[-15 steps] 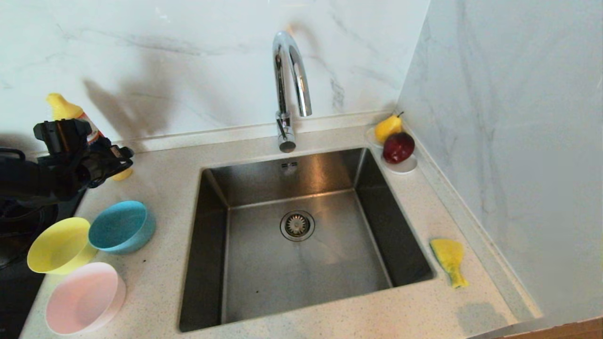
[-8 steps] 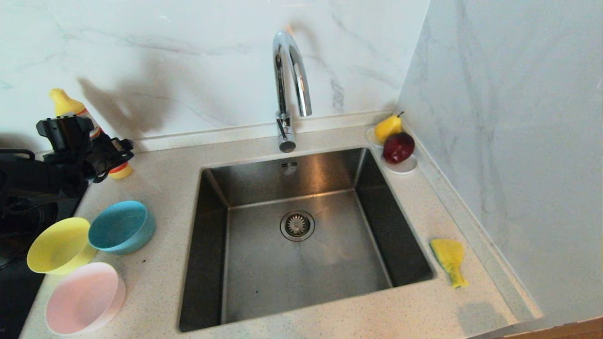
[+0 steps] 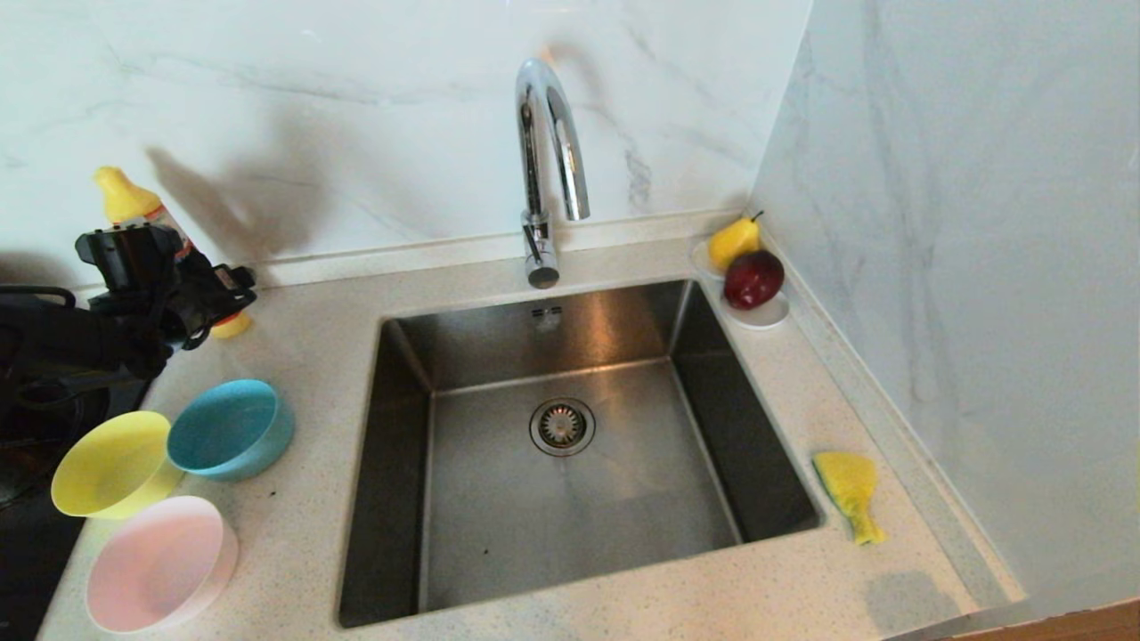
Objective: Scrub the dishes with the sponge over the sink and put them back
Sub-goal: Grab the dish soap
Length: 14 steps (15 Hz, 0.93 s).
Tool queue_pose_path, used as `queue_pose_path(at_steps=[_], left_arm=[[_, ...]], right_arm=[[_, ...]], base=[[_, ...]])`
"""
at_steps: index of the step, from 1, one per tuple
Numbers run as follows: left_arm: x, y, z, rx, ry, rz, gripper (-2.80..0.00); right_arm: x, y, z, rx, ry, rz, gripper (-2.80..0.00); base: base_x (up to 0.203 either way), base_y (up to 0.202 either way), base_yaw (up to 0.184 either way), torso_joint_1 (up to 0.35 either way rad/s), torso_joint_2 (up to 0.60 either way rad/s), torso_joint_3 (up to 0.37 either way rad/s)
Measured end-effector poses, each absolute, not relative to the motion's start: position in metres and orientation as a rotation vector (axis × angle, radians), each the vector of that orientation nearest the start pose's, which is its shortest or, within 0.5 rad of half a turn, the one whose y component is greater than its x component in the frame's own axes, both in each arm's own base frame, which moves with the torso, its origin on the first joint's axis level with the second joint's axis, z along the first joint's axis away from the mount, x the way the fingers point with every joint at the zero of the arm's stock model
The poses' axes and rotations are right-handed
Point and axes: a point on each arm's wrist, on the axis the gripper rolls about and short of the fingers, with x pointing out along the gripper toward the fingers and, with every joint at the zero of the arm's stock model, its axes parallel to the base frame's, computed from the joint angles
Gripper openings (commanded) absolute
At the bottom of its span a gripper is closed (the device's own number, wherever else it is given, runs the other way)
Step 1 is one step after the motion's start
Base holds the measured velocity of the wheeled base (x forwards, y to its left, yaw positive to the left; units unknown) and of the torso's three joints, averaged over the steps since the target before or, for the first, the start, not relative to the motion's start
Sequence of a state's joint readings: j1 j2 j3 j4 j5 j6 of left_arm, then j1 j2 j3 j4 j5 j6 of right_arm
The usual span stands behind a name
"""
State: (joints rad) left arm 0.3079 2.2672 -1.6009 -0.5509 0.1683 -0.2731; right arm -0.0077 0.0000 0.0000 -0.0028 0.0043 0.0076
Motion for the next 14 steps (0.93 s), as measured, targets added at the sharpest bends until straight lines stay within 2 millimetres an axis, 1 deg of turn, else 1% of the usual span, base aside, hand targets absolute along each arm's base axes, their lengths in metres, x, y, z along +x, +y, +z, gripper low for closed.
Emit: queue_pose_path(at_steps=[5,6,9,14], left_arm=[[0.4569,0.1494,0.1593,-0.28,0.072,0.501,0.0],[0.4573,0.1495,0.1586,-0.278,0.071,0.51,-2.8],[0.4585,0.1502,0.1574,-0.273,0.066,0.555,-2.8],[0.4611,0.1504,0.1576,-0.273,0.043,0.552,-2.8]], right_arm=[[-0.0228,0.0003,0.0757,0.008,-0.002,-0.004,-2.8],[-0.0228,0.0003,0.0758,0.008,-0.003,-0.003,-2.8],[-0.0228,0.0003,0.0757,0.008,-0.002,-0.003,-2.8],[-0.0228,0.0003,0.0758,0.008,-0.003,-0.004,-2.8]], base=[[0.0,0.0,0.0,0.0,0.0,0.0],[0.0,0.0,0.0,0.0,0.0,0.0],[0.0,0.0,0.0,0.0,0.0,0.0],[0.0,0.0,0.0,0.0,0.0,0.0]])
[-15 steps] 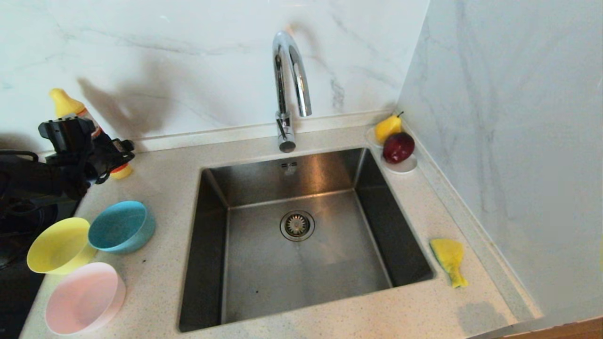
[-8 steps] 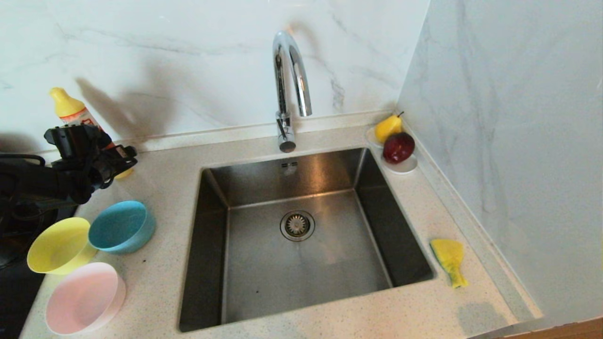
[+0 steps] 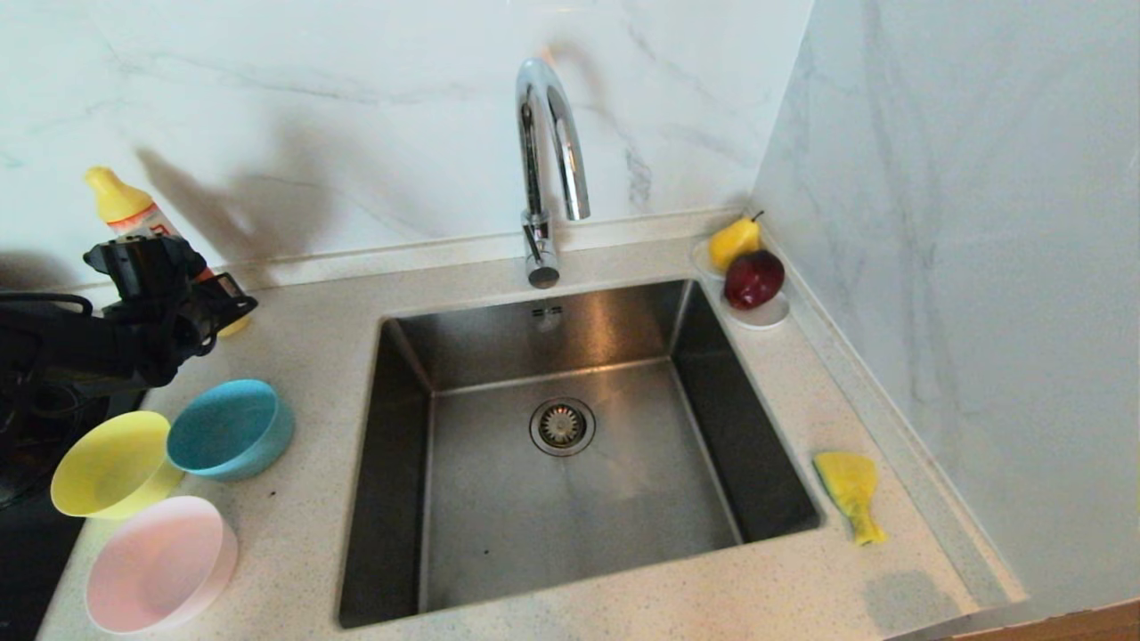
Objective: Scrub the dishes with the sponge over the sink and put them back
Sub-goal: Grab the dish soap, then squeeze it onto the sponge
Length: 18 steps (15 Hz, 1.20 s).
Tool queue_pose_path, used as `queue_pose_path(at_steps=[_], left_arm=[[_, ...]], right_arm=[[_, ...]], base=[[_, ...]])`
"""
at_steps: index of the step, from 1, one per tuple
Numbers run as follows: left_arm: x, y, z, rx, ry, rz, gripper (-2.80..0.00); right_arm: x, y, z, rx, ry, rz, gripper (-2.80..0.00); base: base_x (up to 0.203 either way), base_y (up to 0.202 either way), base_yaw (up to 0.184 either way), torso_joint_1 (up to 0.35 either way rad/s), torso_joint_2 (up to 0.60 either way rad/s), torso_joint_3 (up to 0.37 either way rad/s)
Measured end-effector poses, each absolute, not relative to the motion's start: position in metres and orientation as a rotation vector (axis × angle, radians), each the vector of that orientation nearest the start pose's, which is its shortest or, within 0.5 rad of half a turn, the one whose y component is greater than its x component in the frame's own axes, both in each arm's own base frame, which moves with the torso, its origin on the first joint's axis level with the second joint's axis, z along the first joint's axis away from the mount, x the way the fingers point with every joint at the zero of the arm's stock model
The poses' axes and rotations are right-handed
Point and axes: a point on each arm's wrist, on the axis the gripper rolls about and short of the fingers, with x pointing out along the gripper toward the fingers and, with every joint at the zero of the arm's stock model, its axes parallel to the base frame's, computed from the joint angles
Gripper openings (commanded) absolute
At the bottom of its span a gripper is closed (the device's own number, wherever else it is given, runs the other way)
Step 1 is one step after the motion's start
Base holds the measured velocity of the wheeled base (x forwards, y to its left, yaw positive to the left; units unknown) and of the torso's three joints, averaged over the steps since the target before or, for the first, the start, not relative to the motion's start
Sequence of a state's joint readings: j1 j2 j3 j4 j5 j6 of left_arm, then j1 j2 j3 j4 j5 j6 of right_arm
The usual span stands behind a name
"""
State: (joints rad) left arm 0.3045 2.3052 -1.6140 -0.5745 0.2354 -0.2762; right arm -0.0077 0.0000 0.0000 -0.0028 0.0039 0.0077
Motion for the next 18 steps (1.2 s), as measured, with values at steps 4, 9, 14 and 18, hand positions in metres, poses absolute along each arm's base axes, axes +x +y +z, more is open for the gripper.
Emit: queue_pose_path(at_steps=[4,9,14,18], left_arm=[[0.46,0.149,0.161,-0.28,0.038,0.549,-2.8],[0.439,0.142,0.213,-0.281,-0.059,0.551,-2.8],[0.387,0.128,0.289,-0.267,-0.146,0.561,-2.8],[0.333,0.098,0.342,-0.2,-0.139,0.523,-2.8]], right_arm=[[-0.023,0.0,0.076,0.008,-0.002,-0.003,-2.8],[-0.023,0.0,0.076,0.008,-0.003,-0.003,-2.8],[-0.023,0.0,0.076,0.008,-0.003,-0.004,-2.8],[-0.023,0.0,0.076,0.008,-0.002,-0.003,-2.8]], base=[[0.0,0.0,0.0,0.0,0.0,0.0],[0.0,0.0,0.0,0.0,0.0,0.0],[0.0,0.0,0.0,0.0,0.0,0.0],[0.0,0.0,0.0,0.0,0.0,0.0]])
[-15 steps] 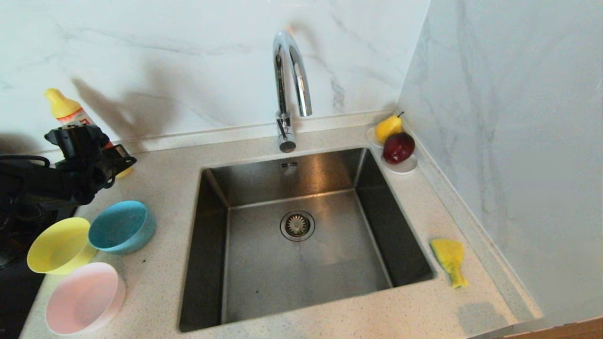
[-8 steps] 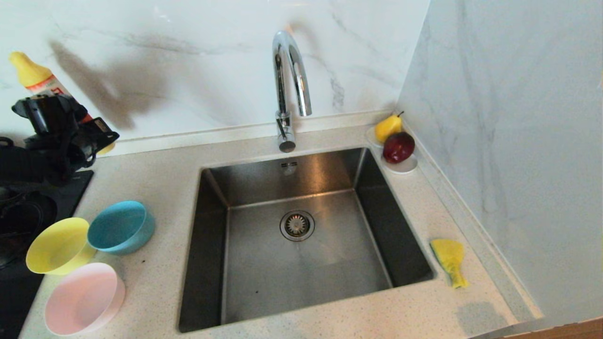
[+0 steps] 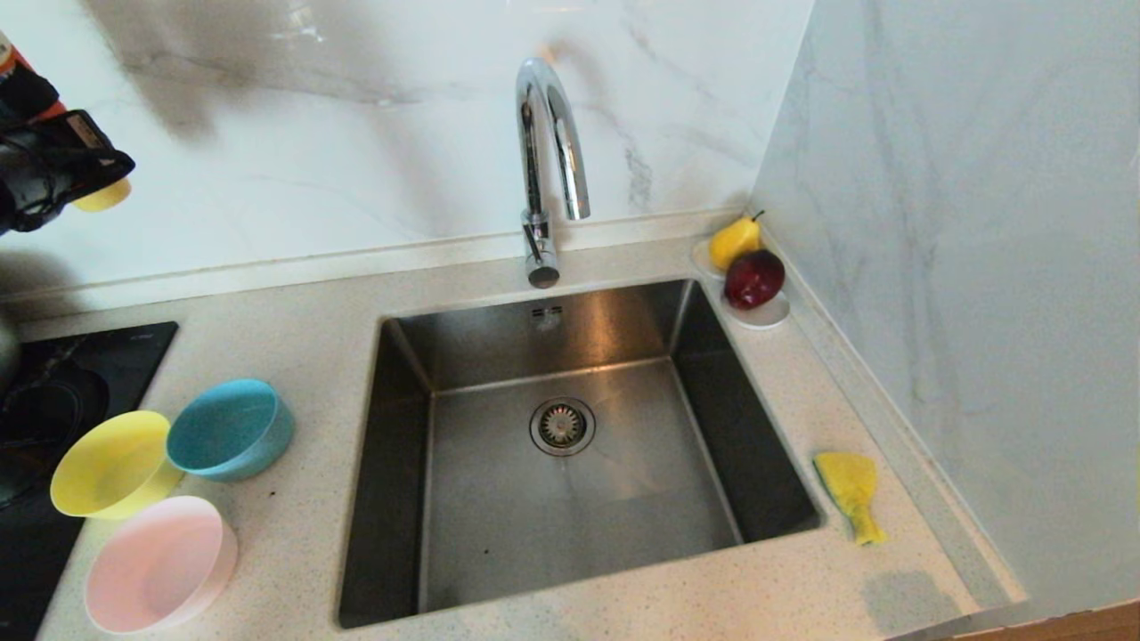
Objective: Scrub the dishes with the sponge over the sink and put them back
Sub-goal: Squeeze it onto the sponge
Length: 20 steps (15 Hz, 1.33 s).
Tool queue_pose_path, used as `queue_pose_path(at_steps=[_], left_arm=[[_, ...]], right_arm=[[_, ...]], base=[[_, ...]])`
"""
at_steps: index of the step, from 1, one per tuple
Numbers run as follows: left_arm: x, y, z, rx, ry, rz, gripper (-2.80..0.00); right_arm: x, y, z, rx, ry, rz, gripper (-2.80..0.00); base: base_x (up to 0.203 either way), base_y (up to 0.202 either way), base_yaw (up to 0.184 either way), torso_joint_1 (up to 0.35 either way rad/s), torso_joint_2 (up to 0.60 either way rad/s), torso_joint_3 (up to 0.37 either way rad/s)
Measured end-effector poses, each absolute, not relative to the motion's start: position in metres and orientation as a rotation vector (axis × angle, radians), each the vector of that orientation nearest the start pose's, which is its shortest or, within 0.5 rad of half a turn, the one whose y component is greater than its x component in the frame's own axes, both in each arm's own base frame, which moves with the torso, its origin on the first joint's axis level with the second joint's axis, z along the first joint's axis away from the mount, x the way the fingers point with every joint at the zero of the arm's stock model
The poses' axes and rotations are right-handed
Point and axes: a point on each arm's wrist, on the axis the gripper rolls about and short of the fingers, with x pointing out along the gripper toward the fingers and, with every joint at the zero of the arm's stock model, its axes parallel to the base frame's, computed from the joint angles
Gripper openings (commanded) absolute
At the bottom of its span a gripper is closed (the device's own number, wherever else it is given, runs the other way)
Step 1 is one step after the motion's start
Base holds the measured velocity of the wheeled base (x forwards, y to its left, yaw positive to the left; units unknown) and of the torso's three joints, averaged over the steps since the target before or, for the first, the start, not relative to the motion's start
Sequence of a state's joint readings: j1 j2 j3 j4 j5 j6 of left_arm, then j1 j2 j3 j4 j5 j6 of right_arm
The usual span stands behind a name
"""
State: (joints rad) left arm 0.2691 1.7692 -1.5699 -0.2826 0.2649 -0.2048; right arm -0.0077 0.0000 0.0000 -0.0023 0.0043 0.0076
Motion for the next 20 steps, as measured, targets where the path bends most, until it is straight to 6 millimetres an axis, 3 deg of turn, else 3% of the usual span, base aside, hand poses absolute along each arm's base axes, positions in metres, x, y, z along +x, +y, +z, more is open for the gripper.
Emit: queue_pose_path(at_steps=[4,8,14,20], left_arm=[[0.278,0.031,0.377,-0.046,-0.054,0.354,-2.8],[0.224,-0.019,0.399,0.082,-0.047,0.164,-2.8],[0.17,-0.061,0.412,0.284,-0.108,-0.092,-2.8],[0.15,-0.093,0.416,0.48,-0.183,-0.274,-2.8]], right_arm=[[-0.023,0.0,0.076,0.007,-0.003,-0.003,-2.8],[-0.023,0.0,0.076,0.008,-0.003,-0.004,-2.8],[-0.023,0.0,0.076,0.008,-0.002,-0.003,-2.8],[-0.023,0.0,0.076,0.007,-0.003,-0.004,-2.8]], base=[[0.0,0.0,0.0,0.0,0.0,0.0],[0.0,0.0,0.0,0.0,0.0,0.0],[0.0,0.0,0.0,0.0,0.0,0.0],[0.0,0.0,0.0,0.0,0.0,0.0]])
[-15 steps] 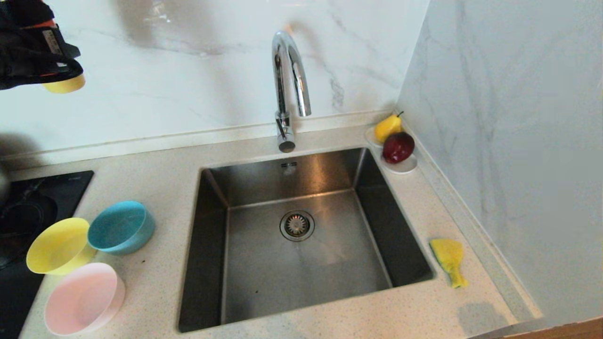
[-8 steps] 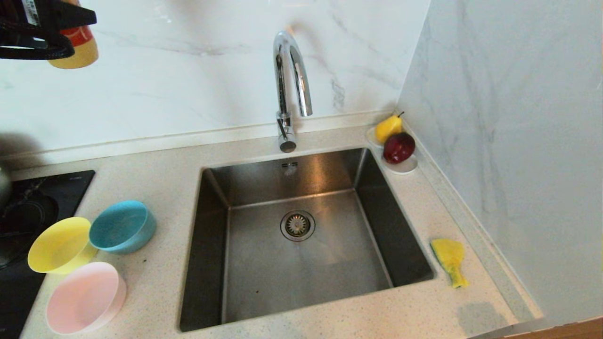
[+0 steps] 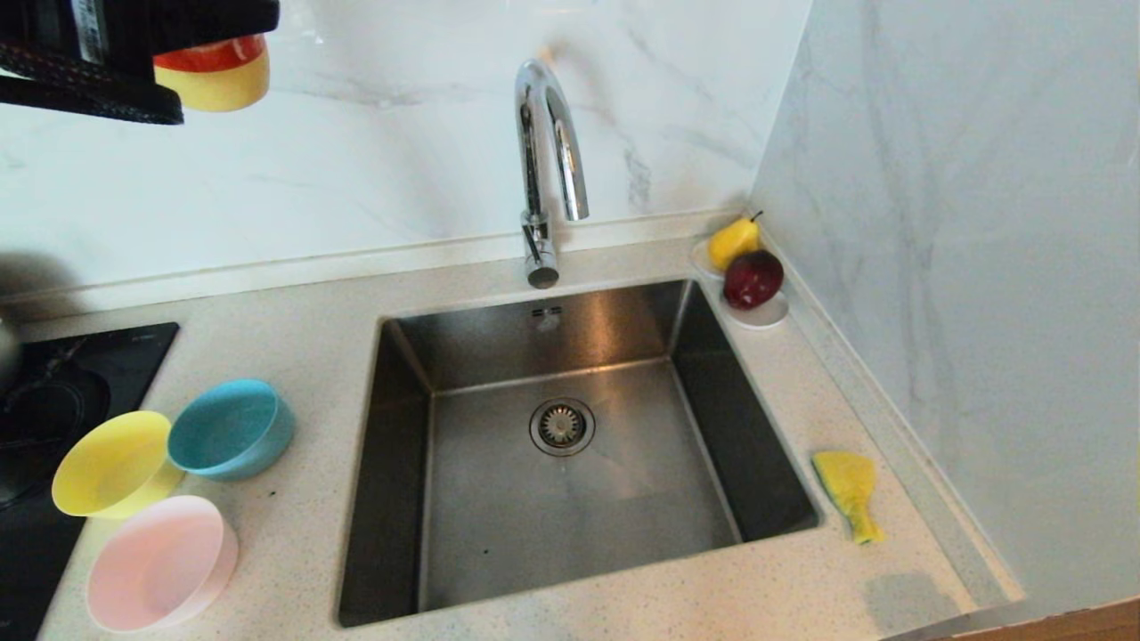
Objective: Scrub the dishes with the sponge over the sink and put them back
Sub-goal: Squeeze it onto the sponge
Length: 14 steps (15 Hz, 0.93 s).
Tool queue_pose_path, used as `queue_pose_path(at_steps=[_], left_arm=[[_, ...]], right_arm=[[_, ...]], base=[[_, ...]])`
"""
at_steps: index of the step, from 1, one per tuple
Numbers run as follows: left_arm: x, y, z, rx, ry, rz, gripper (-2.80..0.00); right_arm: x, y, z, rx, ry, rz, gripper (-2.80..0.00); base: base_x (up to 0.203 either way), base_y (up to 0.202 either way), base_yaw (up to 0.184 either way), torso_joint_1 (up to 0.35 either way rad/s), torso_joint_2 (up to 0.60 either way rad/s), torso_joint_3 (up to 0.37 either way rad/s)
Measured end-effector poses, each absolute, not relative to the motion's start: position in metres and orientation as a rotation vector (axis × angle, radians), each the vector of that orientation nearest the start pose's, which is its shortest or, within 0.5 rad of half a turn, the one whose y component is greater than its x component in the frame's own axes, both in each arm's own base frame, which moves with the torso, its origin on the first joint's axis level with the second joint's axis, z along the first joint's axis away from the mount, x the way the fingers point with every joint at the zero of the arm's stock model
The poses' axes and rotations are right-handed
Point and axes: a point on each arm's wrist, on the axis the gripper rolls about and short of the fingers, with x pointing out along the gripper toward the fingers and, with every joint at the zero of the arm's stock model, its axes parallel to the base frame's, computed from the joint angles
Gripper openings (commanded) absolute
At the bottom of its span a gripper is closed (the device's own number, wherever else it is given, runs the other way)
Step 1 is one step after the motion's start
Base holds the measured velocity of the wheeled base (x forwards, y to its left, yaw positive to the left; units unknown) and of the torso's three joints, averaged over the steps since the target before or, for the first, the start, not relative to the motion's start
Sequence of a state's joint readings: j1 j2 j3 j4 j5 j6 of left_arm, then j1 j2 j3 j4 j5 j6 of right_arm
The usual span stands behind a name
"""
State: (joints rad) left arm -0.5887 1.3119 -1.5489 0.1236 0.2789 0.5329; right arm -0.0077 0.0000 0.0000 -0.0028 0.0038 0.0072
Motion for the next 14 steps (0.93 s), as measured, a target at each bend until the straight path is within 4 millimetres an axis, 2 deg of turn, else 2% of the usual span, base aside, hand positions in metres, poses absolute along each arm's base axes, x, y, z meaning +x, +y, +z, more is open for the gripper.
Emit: queue_pose_path(at_steps=[7,14], left_arm=[[0.147,-0.141,0.408,0.648,-0.204,-0.38,-2.8],[0.155,-0.216,0.403,0.604,-0.28,-0.342,-2.8]], right_arm=[[-0.023,0.0,0.076,0.008,-0.003,-0.004,-2.8],[-0.023,0.0,0.076,0.008,-0.003,-0.004,-2.8]], base=[[0.0,0.0,0.0,0.0,0.0,0.0],[0.0,0.0,0.0,0.0,0.0,0.0]])
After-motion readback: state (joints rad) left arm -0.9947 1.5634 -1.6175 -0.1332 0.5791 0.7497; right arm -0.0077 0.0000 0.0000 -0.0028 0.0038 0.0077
